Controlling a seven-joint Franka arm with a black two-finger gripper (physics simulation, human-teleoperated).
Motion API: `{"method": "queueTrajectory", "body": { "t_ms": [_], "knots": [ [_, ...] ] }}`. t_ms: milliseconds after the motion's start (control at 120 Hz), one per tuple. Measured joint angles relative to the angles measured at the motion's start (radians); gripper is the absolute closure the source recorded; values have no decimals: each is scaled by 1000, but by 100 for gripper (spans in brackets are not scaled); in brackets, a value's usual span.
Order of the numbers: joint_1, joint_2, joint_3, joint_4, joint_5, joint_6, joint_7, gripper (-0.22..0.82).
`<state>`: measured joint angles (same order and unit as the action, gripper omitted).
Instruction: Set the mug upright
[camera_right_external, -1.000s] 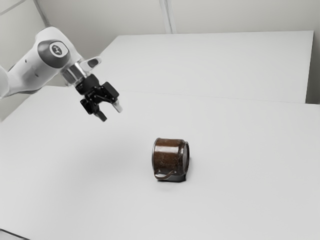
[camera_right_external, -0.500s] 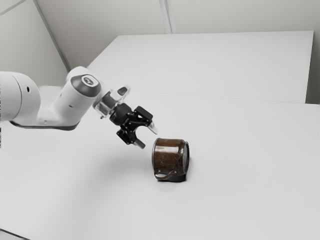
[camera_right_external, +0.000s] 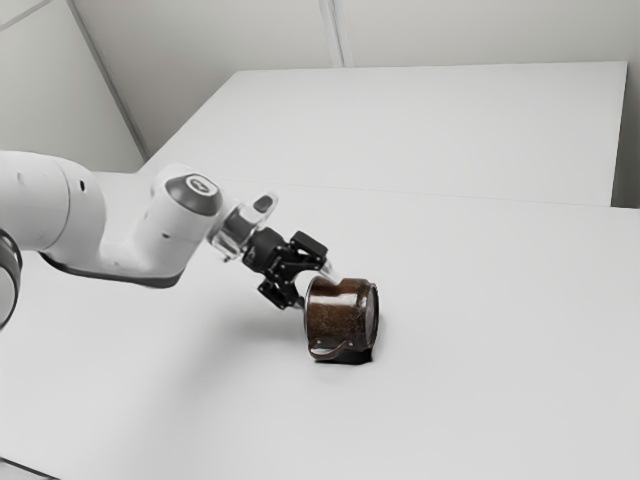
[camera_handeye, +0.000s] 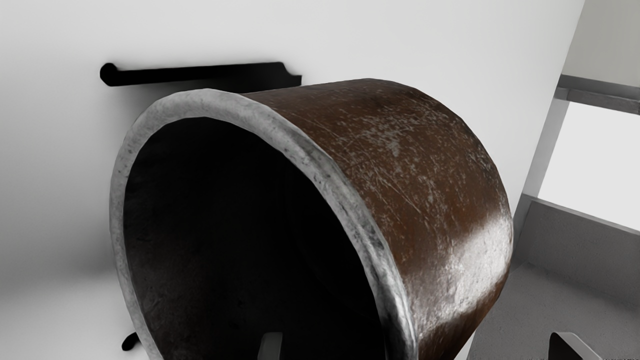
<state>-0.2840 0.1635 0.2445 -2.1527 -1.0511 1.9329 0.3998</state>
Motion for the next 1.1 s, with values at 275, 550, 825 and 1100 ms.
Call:
{"method": "queueTrajectory", "body": {
  "t_ms": [275, 550, 825, 1100],
  "knots": [
    [-2, -12, -49, -2, -19, 45, 21, 24],
    [-4, -23, -77, 23, -8, 82, 32, 53],
    [-3, -23, -77, 41, -1, 91, 37, 73],
    [-11, -69, -84, 73, 103, 94, 17, 77]
  ]
}}
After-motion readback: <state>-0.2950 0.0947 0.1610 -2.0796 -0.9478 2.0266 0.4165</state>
